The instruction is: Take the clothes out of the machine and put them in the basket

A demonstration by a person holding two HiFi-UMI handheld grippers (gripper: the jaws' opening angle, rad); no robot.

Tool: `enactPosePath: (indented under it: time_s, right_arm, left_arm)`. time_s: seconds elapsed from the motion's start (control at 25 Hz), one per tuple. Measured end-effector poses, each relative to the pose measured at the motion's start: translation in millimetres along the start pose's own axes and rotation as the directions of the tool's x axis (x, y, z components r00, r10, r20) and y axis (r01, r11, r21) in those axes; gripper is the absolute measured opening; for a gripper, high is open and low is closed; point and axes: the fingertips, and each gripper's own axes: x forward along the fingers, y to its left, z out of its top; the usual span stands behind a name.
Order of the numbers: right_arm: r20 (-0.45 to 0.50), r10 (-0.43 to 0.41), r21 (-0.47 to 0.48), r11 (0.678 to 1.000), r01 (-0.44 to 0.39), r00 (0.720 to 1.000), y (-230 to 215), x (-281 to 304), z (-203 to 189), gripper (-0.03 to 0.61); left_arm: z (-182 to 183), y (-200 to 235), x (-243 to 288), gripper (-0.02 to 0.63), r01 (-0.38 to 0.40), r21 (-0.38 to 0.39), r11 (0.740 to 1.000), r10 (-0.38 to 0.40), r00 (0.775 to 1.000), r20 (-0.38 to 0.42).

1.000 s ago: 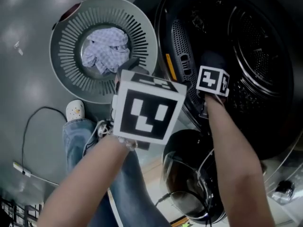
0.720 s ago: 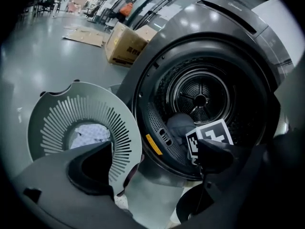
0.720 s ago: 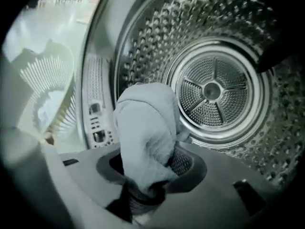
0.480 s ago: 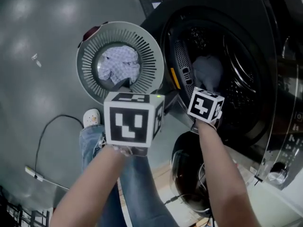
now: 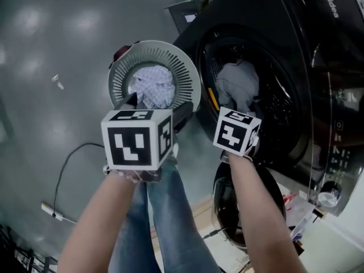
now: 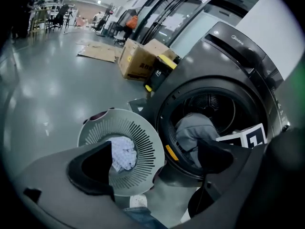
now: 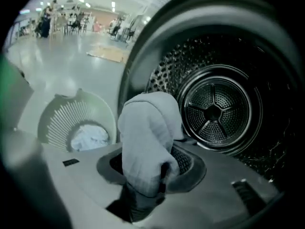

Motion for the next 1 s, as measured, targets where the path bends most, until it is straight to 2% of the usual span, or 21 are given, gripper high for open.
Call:
enactPosePath:
  time_s: [0.16, 0.36, 0.64, 0.8, 0.88, 1.0]
  right_arm:
    - [0.048, 0.056, 0.006, 0.998, -0.056, 0.997, 26.7, -20.8, 24.3, 0.16]
    - [0.099, 0.14, -0.041, 0.99, -0.136, 0.985, 73.0, -47.0, 52.0, 0.157]
    - [0.141, 0.277, -0.06, 0.961, -0.271, 0.95, 131.5, -79.1, 72.9, 0.153]
    - [0.156, 0.359, -0.073, 0.933, -0.352, 0.92, 162.1, -100.3, 79.8, 0.15]
    - [0.169, 0.412, -0.125, 0.91, -0.395, 0.895, 180.5, -112.9, 84.3, 0.149]
    - [0.19, 0.502, -0.232, 0.858, -0.459, 0.844, 205.9, -133.3, 93.8, 0.146]
  left_arm:
    - [9.0, 21.2, -22.0, 0.566, -0.046, 0.012, 0.999, 0.046, 0.999, 0.014]
    - [23.3, 50.1, -46.1, 0.566, -0.08, -0.045, 0.996, 0.083, 0.995, 0.064]
    - [32.4, 88.1, -79.6, 0.566, -0.149, -0.104, 0.983, 0.16, 0.982, 0.104]
    - [40.7, 96.5, -95.4, 0.566, -0.168, -0.107, 0.98, 0.181, 0.976, 0.12]
    - [44.8, 98.3, -101.3, 0.566, -0.166, -0.106, 0.98, 0.179, 0.975, 0.129]
    - [50.8, 105.0, -109.1, 0.566, -0.174, -0.117, 0.978, 0.19, 0.971, 0.145]
